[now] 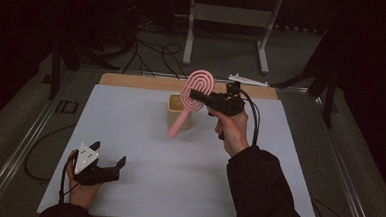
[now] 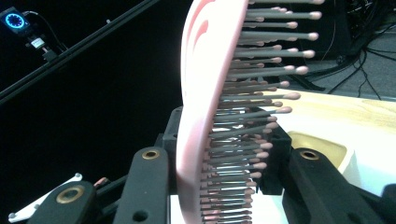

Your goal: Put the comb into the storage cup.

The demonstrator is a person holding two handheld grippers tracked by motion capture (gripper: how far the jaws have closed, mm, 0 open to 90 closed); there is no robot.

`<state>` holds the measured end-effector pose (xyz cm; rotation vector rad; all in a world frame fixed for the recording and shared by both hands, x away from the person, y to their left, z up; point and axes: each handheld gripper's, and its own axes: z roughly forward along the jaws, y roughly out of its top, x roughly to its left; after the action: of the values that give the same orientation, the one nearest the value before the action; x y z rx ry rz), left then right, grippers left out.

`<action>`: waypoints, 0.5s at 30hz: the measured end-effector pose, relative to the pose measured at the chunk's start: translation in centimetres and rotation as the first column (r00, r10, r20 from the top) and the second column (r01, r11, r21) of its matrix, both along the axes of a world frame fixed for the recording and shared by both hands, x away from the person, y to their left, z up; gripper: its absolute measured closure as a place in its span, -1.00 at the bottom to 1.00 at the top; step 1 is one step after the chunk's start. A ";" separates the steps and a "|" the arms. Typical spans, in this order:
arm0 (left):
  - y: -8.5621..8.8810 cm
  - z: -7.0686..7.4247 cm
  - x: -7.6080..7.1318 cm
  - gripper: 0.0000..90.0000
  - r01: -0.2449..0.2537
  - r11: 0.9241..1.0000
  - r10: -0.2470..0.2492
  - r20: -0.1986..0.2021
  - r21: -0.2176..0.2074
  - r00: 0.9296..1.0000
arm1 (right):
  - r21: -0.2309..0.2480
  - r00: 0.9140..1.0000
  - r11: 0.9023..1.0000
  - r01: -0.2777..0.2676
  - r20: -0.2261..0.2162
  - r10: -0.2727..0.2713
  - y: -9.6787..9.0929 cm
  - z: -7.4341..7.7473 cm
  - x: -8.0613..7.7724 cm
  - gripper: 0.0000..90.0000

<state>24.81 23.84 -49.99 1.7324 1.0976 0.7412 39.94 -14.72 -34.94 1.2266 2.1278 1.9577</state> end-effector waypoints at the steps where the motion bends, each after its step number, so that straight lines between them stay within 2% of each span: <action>1: 0.0 0.0 0.0 -1.00 0.000 1.000 0.000 0.001 0.000 1.000 | 0.000 1.000 1.000 0.001 0.001 -0.001 0.0 0.1 0.0 0.42; 15: 0.1 0.0 -0.1 -1.00 -0.004 1.000 0.004 0.003 0.000 1.000 | -0.002 1.000 1.000 0.021 0.013 -0.021 -0.2 1.1 0.9 0.42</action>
<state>24.75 23.93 -49.96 1.7287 1.0994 0.7457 40.86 -14.88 -33.84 1.2274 2.1024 1.9488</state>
